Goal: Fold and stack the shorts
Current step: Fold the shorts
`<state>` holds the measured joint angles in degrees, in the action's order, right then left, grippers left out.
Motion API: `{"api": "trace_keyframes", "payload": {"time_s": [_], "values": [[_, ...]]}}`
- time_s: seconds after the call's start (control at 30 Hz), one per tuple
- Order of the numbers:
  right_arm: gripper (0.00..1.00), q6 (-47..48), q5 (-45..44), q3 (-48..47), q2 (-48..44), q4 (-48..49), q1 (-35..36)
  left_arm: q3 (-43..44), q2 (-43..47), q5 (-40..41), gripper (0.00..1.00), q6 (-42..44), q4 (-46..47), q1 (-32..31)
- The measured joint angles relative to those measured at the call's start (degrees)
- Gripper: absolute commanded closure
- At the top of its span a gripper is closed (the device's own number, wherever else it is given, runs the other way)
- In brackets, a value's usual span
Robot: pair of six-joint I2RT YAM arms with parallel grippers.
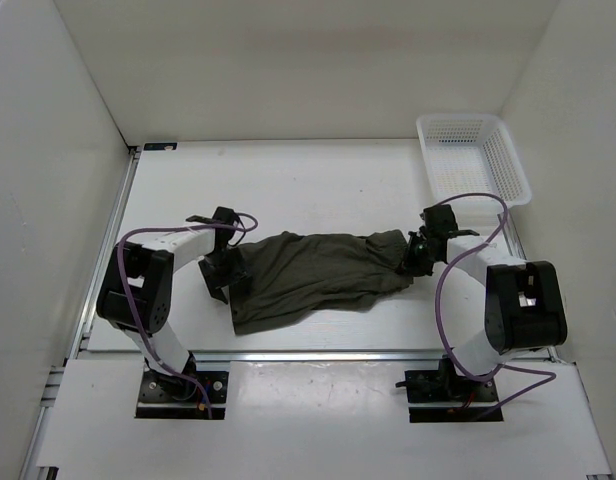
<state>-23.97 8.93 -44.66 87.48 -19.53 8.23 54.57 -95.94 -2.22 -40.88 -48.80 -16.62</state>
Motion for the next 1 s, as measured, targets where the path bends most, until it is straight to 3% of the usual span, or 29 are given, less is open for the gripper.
{"api": "trace_keyframes", "payload": {"time_s": [0.03, 0.27, 0.53, 1.0], "values": [[1.0, 0.1, 0.2, -0.2, 0.0, 0.1, 0.0, 0.2, -0.3, -0.3, 0.3, 0.2, -0.1, 0.0], [1.0, 0.0, -2.4, -2.0, -1.7, -2.7, 0.2, 1.2, -1.1, -2.7, 0.3, 1.5, 0.3, -0.1], [1.0, 1.7, -10.2, -12.2, -6.4, -10.7, 1.7, 6.6, -5.0, -4.6, 0.3, 2.1, 1.8, -2.1], [1.0, 3.0, -23.3, -26.6, -6.8, -21.7, 16.0, 8.2, -6.1, -5.6, 0.28, 2.8, 4.1, -2.3]]}}
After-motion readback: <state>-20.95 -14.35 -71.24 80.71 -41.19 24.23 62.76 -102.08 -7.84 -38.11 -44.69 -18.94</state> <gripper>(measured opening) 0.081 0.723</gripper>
